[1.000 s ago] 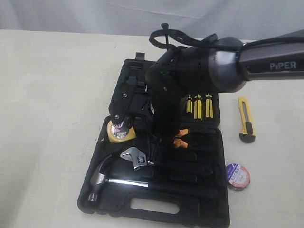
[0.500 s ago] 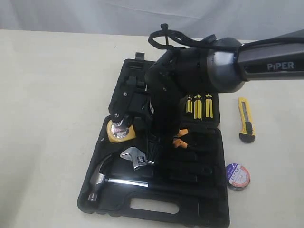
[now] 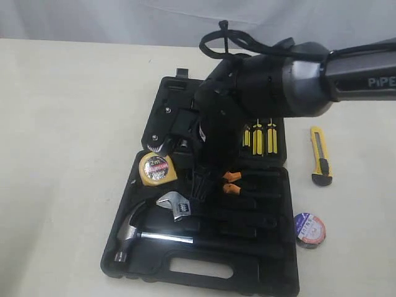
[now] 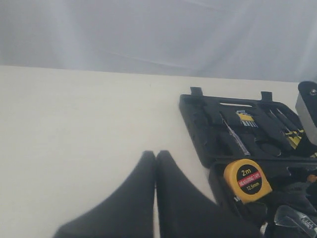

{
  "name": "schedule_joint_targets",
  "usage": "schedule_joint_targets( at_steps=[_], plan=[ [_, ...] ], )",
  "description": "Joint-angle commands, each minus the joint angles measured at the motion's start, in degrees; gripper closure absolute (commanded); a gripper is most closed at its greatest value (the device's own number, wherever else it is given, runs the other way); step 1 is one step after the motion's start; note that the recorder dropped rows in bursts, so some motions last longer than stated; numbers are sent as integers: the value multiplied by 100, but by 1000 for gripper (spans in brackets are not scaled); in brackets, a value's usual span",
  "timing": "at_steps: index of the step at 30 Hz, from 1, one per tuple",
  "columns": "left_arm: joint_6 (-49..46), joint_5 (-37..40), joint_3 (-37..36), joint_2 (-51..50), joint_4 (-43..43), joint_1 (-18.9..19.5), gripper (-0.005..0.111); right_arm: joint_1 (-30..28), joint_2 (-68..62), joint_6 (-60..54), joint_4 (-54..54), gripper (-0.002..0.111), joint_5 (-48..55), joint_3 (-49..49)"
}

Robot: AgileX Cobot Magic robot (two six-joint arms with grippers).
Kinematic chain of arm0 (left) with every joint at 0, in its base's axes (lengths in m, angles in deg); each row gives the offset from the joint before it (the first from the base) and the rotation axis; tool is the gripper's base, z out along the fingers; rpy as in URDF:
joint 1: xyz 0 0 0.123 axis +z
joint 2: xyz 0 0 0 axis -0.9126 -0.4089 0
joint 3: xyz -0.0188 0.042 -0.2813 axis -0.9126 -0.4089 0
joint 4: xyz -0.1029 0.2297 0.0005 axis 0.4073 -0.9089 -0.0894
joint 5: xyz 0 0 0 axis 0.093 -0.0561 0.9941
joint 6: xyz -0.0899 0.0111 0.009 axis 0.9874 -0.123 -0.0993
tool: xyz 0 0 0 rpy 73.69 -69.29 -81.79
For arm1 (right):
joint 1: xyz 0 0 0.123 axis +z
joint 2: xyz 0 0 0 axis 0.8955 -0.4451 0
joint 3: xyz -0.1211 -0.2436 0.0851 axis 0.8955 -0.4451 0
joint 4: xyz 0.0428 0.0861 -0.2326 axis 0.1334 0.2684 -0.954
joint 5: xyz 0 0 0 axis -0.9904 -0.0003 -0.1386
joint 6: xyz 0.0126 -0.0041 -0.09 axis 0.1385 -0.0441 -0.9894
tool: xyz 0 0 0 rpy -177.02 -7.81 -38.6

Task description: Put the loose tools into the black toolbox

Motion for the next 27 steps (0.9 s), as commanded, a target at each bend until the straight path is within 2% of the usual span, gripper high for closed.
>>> schedule_joint_targets(
  at_steps=[1, 2, 4, 11, 16, 27],
  plan=[
    [-2, 18, 30, -23, 47, -26, 107, 6, 385, 655, -711, 70, 139, -18],
    [-2, 18, 30, -23, 47, -26, 107, 6, 420, 722, -843, 79, 189, -18],
    [-2, 18, 30, -23, 47, -26, 107, -112, 461, 878, -868, 108, 317, -18],
    [-2, 18, 30, -23, 47, -26, 107, -928, 437, 651, 496, 108, 302, -29],
    [-2, 18, 30, -23, 47, -26, 107, -1061, 437, -613, 1818, 108, 235, -202],
    [-2, 18, 30, -23, 47, -26, 107, -1061, -43, -656, 1898, 108, -96, -579]
  ],
)
